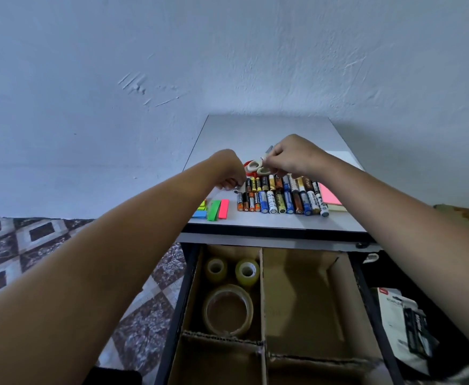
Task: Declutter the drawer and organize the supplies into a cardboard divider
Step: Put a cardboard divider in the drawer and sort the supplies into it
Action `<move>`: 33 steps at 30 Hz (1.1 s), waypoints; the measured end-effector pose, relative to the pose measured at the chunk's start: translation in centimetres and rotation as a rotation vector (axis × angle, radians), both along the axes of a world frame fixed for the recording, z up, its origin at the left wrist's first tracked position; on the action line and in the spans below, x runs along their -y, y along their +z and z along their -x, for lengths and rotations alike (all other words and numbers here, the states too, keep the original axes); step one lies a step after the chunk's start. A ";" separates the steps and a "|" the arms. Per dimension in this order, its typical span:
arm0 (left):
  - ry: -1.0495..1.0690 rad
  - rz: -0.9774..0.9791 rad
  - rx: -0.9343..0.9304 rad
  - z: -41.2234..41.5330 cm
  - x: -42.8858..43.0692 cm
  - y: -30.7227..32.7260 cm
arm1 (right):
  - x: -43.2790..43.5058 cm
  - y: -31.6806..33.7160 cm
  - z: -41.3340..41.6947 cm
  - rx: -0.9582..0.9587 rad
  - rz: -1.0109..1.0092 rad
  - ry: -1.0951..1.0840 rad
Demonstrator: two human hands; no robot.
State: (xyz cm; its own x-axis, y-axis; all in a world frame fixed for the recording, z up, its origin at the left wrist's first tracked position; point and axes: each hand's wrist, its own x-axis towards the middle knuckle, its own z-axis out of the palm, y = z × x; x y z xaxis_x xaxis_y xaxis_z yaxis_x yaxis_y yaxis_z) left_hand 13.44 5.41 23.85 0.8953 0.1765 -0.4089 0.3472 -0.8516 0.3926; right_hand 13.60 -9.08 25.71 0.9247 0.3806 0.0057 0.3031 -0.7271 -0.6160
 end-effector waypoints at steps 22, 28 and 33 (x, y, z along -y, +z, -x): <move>0.233 0.356 0.107 0.4 -4.2 0.5 | -5.6 -0.9 -1.8 -0.051 0.170 -0.078; 0.202 0.334 0.031 0.0 -1.1 -0.3 | -3.0 0.0 -2.4 -0.240 -0.065 -0.167; 0.178 0.277 0.024 0.1 0.7 -0.3 | -1.5 0.0 -2.1 -0.208 -0.014 -0.167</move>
State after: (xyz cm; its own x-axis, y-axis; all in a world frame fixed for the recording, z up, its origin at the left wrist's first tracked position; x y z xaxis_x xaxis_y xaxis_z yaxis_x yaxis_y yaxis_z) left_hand 13.35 4.73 23.55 0.8705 0.2160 -0.4423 0.4687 -0.6381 0.6109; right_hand 15.72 -7.59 25.74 0.9567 0.2235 -0.1864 0.0455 -0.7475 -0.6627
